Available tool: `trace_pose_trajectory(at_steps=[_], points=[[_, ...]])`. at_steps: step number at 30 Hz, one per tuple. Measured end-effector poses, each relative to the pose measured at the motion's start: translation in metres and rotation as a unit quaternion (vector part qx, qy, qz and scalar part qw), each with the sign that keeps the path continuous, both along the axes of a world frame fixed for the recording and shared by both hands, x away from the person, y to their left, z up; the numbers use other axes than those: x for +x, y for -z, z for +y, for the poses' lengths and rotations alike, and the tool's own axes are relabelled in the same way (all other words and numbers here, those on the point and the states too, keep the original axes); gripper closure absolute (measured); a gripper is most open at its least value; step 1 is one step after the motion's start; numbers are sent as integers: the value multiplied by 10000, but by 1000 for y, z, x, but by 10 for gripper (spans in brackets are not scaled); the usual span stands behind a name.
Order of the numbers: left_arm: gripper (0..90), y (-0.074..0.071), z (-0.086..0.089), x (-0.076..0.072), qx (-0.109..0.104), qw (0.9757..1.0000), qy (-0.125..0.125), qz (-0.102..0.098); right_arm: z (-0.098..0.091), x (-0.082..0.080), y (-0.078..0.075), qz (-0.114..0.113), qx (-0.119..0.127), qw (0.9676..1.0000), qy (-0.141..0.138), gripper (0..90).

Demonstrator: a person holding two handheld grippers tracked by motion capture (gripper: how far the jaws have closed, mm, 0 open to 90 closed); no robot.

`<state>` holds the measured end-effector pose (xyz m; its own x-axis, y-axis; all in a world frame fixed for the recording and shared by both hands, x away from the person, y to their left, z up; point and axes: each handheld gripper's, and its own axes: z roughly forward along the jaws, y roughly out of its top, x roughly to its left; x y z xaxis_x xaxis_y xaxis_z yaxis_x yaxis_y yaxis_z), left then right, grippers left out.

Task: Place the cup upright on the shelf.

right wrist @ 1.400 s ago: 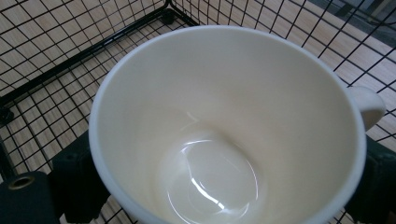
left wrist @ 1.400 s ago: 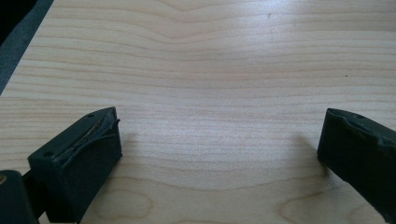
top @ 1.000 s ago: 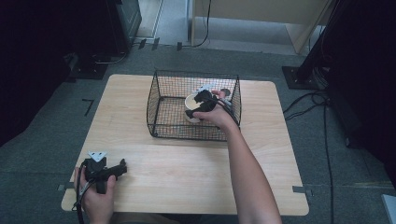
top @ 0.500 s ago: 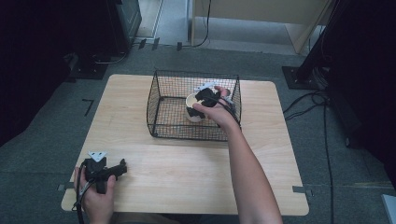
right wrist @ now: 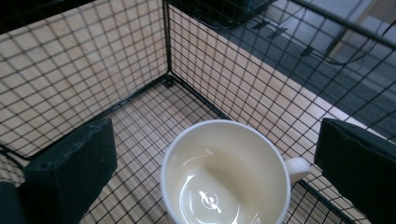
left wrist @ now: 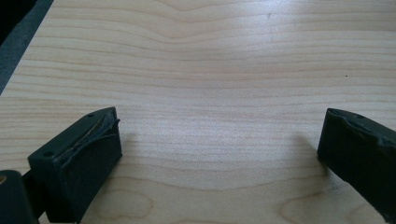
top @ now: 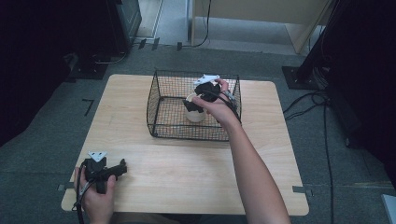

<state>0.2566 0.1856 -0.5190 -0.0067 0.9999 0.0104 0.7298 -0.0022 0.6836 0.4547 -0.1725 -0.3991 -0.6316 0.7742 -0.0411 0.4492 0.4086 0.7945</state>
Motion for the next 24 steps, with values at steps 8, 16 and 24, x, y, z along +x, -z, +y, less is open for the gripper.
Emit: trace_pose_trajectory(at_steps=[8, 16, 24], points=[[0, 0, 0, 0, -5, 10000, -10, -11, 0, -21, -16, 88, 12, 9996, -274, 0], [0, 0, 0, 0, -4, 10000, -10, -13, -6, -46, -19, 136, 44, 9991, -396, 0], [0, 0, 0, 0, -4, 10000, -11, -14, -18, -61, -12, 164, 35, 9990, -409, 0]])
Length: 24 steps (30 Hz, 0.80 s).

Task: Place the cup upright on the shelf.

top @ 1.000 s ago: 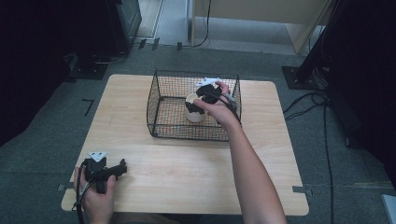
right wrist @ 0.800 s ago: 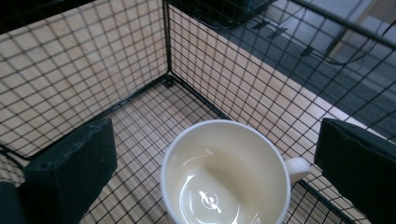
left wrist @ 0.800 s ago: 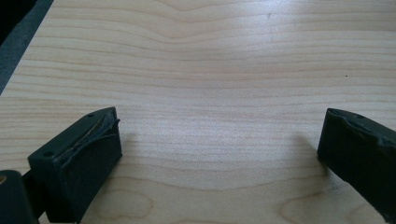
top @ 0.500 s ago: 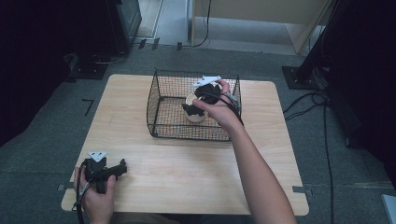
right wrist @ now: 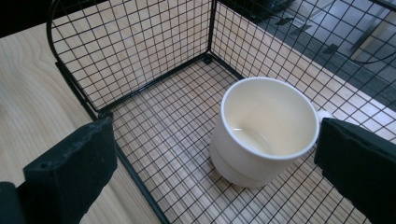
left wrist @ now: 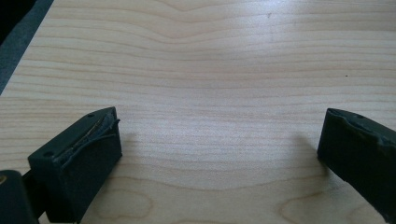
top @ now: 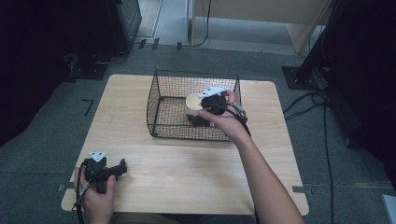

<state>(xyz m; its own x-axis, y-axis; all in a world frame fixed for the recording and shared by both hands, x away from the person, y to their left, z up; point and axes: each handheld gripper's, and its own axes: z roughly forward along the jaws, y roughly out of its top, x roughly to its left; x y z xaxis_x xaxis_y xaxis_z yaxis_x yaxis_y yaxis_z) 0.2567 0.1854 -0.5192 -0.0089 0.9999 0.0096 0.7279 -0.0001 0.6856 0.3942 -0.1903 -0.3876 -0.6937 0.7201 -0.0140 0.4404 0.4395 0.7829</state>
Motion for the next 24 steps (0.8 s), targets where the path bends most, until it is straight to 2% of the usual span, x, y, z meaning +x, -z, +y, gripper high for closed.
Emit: trace_pose_trajectory(at_steps=[24], points=[[0, 0, 0, 0, -1, 10000, -4, -13, -31, -55, 1, -51, 155, 9998, -113, 0]])
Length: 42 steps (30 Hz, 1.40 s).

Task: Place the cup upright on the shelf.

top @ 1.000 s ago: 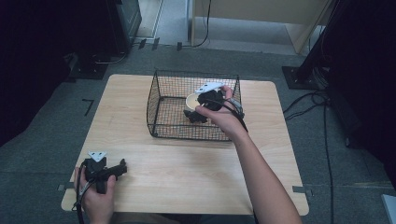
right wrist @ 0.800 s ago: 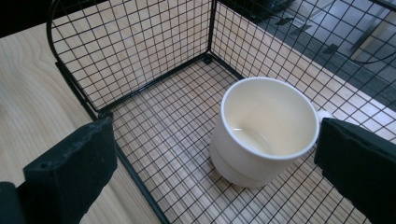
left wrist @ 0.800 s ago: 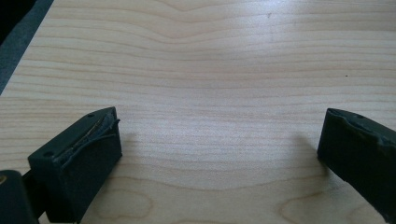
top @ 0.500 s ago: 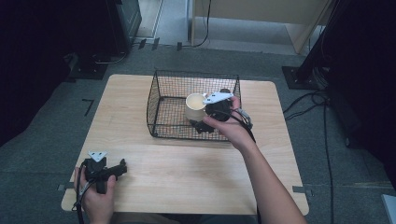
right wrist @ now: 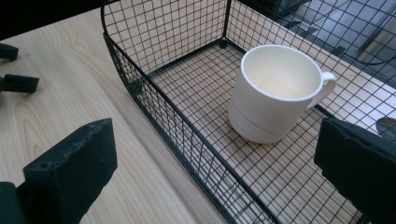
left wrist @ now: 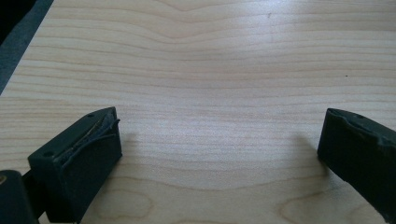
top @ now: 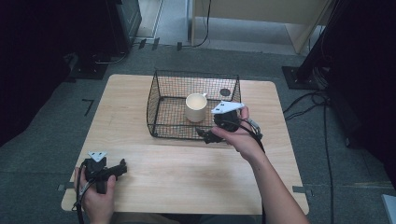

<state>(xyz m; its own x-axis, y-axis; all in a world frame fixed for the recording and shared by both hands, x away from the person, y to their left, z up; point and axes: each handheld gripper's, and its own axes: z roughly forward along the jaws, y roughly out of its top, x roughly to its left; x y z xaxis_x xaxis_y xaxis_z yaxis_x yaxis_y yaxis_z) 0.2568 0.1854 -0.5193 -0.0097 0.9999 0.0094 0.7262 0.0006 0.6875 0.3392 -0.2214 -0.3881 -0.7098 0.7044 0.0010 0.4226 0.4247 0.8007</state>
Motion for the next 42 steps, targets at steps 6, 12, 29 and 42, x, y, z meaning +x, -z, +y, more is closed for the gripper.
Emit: trace_pose_trajectory(at_steps=[6, 12, 29, 42], points=[[0, 0, 0, 0, 0, 10000, 1, 0, -11, -10, 4, -12, 27, 10000, 61, 0], [0, 0, 0, 0, -6, 10000, -4, 2, -22, -21, 10, 0, 14, 9999, 146, 0], [0, 0, 0, 0, 0, 10000, 3, 10, -52, -41, 25, 24, 126, 9990, 421, 0], [0, 0, 0, 0, 0, 10000, 1, 1, -87, -55, 51, 101, 167, 9966, 799, 0]])
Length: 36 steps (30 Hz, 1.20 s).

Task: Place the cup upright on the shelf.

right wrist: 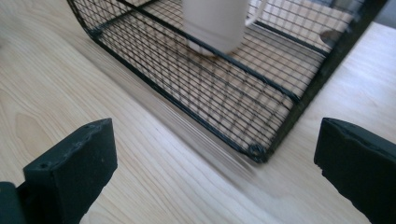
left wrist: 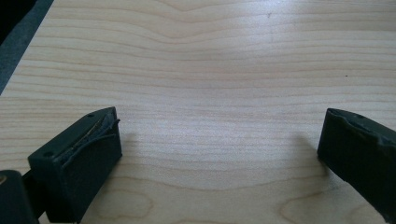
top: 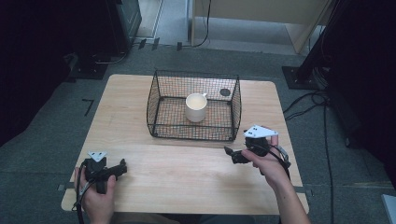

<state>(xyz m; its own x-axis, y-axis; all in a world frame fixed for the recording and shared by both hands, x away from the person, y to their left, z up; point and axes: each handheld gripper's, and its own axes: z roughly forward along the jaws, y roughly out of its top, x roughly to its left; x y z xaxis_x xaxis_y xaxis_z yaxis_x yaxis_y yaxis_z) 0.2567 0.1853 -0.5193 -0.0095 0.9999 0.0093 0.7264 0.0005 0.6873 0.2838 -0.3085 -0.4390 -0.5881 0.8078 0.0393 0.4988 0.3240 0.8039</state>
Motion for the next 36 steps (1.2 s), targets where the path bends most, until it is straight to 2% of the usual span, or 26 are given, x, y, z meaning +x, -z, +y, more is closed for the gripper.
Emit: trace_pose_trajectory(at_steps=[4, 11, 16, 25, 30, 36], points=[[0, 0, 0, 0, 0, 10000, 0, 1, -11, -4, 9, 52, -15, 9999, 134, 0], [0, 0, 0, 0, 8, 10000, 7, 9, -29, -12, 33, 155, -201, 9990, 359, 0], [0, 0, 0, 0, 7, 10000, 6, 9, -41, -18, 51, 308, -229, 9979, 517, 0], [0, 0, 0, 0, 6, 10000, 6, 8, -61, -30, 75, 478, -210, 9958, 752, 0], [0, 0, 0, 0, 7, 10000, 7, 9, -75, -40, 86, 601, -267, 9940, 879, 0], [0, 0, 0, 0, 6, 10000, 6, 8, -87, -49, 88, 577, -431, 9930, 937, 0]])
